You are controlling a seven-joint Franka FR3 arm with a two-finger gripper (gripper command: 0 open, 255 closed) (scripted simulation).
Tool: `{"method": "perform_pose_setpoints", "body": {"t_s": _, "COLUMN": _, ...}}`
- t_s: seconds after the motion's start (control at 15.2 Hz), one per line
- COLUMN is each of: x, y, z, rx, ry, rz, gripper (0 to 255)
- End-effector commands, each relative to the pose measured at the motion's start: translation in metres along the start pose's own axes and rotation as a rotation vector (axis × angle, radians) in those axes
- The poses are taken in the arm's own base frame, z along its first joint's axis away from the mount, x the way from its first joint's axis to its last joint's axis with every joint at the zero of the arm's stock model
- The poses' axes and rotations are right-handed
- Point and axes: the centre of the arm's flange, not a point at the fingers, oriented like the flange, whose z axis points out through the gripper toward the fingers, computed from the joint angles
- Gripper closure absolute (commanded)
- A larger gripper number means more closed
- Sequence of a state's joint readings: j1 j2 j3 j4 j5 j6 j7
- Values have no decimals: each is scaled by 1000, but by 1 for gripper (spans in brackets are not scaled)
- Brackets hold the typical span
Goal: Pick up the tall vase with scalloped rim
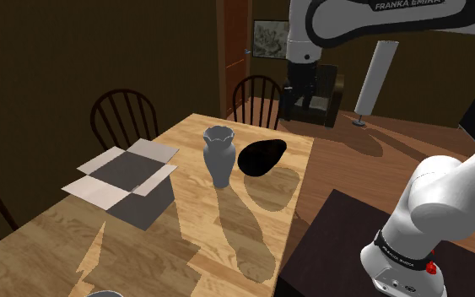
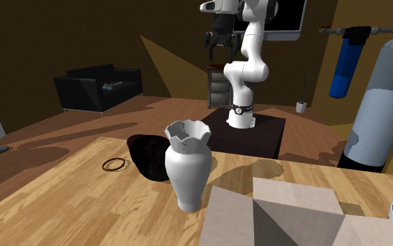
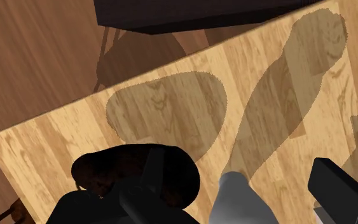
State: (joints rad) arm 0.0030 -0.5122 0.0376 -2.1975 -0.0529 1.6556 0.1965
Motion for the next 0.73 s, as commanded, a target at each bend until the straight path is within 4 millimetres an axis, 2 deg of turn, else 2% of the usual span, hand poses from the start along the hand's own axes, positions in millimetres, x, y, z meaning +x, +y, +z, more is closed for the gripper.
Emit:
{"method": "perform_pose_setpoints", "body": {"t_s": 0.0, "x": 20, "y": -17, "z": 9, "rx": -13, "ry": -3, "rz": 4, "gripper": 0}}
{"method": "perform_pose_setpoints", "body": {"t_s": 0.66, "x": 132, "y": -87, "z": 53, "rx": -82, "ry": -22, "rz": 22, "gripper": 0}}
